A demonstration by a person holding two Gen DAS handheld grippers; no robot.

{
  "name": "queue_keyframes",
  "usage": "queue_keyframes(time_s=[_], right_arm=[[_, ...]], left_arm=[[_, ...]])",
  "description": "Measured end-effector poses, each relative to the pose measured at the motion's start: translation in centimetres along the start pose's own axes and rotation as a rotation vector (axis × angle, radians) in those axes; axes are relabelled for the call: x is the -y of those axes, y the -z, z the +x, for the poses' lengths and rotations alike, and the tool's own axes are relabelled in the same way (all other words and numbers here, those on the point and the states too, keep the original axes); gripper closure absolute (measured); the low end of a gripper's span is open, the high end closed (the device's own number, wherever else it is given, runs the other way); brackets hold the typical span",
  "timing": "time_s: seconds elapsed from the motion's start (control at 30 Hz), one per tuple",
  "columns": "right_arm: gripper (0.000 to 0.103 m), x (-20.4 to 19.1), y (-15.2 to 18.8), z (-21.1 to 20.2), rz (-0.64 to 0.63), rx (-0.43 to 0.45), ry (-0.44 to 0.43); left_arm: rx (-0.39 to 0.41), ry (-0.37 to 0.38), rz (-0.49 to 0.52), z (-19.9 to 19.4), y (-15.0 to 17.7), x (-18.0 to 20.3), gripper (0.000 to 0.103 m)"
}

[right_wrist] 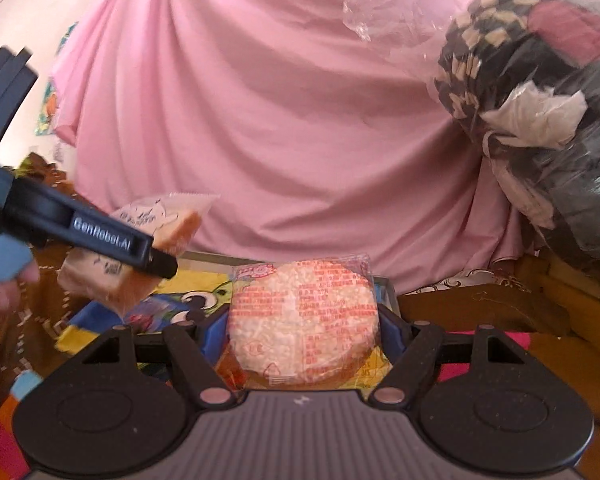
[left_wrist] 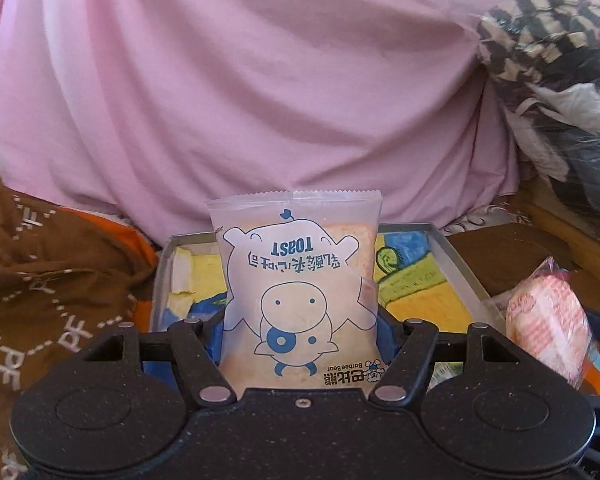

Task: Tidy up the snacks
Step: 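Lift both held packets and carry them over the grey tray, then lower the TOAST packet into the tray with the left tool while the right tool lowers the pink cake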

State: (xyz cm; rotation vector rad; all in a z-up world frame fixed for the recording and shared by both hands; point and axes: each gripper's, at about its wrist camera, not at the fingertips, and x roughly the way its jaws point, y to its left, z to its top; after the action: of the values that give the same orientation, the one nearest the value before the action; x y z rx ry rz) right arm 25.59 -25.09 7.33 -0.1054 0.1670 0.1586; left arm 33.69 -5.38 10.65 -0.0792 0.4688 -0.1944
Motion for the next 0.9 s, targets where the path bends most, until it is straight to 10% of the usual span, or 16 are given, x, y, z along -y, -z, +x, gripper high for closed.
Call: queue_keyframes(time_s=[0.9], right_arm=[[0.026,3.4,4.4,8.3,0.151,-0.175,0.061]], left_arm=[[-0.085,0.029,0.01,10.7,2.6,1.6,0.034]])
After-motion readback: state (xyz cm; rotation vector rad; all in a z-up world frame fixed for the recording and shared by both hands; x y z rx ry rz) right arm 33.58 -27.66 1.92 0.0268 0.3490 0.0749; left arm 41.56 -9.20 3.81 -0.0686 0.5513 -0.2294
